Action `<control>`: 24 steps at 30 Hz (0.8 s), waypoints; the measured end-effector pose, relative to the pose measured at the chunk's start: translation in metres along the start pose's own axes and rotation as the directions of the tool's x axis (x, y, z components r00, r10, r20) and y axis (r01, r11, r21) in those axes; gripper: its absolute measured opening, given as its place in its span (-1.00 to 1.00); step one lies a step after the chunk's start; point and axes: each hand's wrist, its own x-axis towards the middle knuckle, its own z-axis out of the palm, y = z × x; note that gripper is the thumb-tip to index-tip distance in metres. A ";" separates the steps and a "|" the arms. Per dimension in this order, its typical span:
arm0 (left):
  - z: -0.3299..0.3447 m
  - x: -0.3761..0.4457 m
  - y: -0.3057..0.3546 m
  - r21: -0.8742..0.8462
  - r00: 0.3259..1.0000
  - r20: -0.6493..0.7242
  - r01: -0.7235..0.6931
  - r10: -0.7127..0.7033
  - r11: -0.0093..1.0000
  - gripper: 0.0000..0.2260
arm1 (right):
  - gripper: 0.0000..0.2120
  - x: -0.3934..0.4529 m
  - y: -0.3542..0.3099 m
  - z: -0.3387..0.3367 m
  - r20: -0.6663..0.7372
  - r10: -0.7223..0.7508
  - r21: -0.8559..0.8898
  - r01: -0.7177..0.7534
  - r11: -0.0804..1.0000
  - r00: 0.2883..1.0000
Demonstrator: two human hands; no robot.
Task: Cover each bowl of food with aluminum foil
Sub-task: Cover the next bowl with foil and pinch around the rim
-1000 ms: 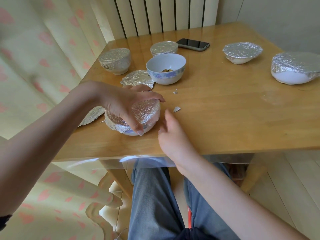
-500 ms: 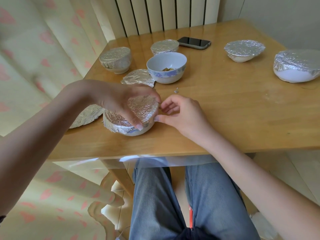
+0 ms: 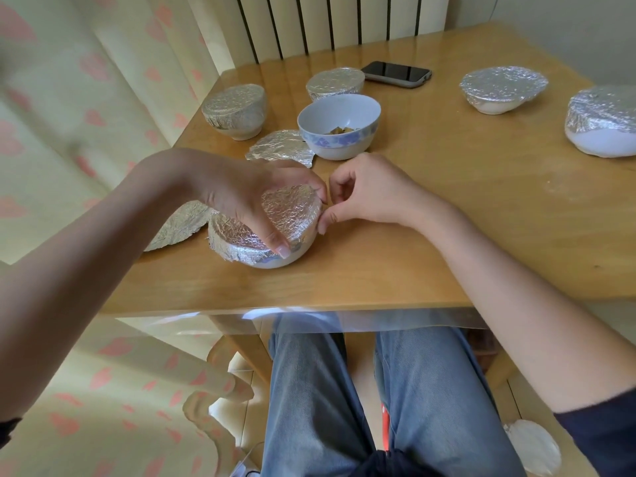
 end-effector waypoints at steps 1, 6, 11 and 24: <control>0.000 0.000 0.001 0.000 1.000 -0.001 0.005 -0.005 1.000 -0.11 | -0.57 0.005 -0.002 -0.003 0.059 0.008 0.015 -0.009 1.000 0.998; -0.001 -0.004 0.005 -0.007 1.000 -0.006 0.011 -0.011 1.000 -0.13 | -0.73 0.012 0.000 -0.007 0.245 -0.010 0.133 -0.024 0.991 0.970; -0.004 -0.012 0.015 -0.032 0.999 0.014 0.035 -0.035 0.999 -0.19 | -0.81 0.010 0.007 -0.004 0.177 -0.024 0.244 -0.020 0.970 0.984; -0.012 -0.043 0.042 -0.099 0.983 0.120 0.149 -0.137 0.984 -0.12 | -0.82 -0.031 0.007 0.009 -0.070 -0.041 0.183 0.053 0.982 0.997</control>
